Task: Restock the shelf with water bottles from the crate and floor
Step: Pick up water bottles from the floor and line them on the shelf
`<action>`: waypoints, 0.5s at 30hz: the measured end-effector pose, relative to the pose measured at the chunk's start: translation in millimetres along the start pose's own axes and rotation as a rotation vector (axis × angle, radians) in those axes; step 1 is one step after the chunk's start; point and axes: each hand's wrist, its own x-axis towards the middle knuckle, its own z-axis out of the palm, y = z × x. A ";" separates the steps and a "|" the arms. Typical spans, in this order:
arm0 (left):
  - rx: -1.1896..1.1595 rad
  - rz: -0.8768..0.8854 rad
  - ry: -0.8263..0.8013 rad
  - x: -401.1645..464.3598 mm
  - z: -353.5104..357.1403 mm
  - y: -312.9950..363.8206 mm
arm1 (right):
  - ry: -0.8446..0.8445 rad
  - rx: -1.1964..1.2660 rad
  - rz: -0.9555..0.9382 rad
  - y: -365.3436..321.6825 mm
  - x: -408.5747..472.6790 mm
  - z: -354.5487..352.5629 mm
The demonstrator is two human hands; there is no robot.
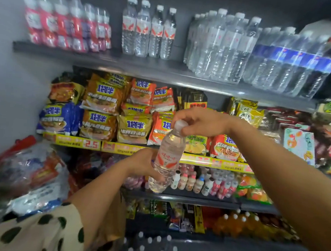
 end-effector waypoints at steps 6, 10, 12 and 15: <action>0.039 0.054 0.148 5.7 -49.4 53.0 | 0.193 0.116 0.025 -16.3 12.1 -52.6; 0.013 0.093 0.235 22.5 -83.1 87.3 | 0.189 0.091 0.002 -12.9 30.0 -76.0; 0.007 0.101 0.264 32.1 -99.2 104.9 | 0.191 0.080 -0.007 -9.1 41.1 -89.9; 0.019 0.094 0.316 44.8 -120.0 126.4 | 0.222 0.031 -0.034 -11.0 54.6 -121.2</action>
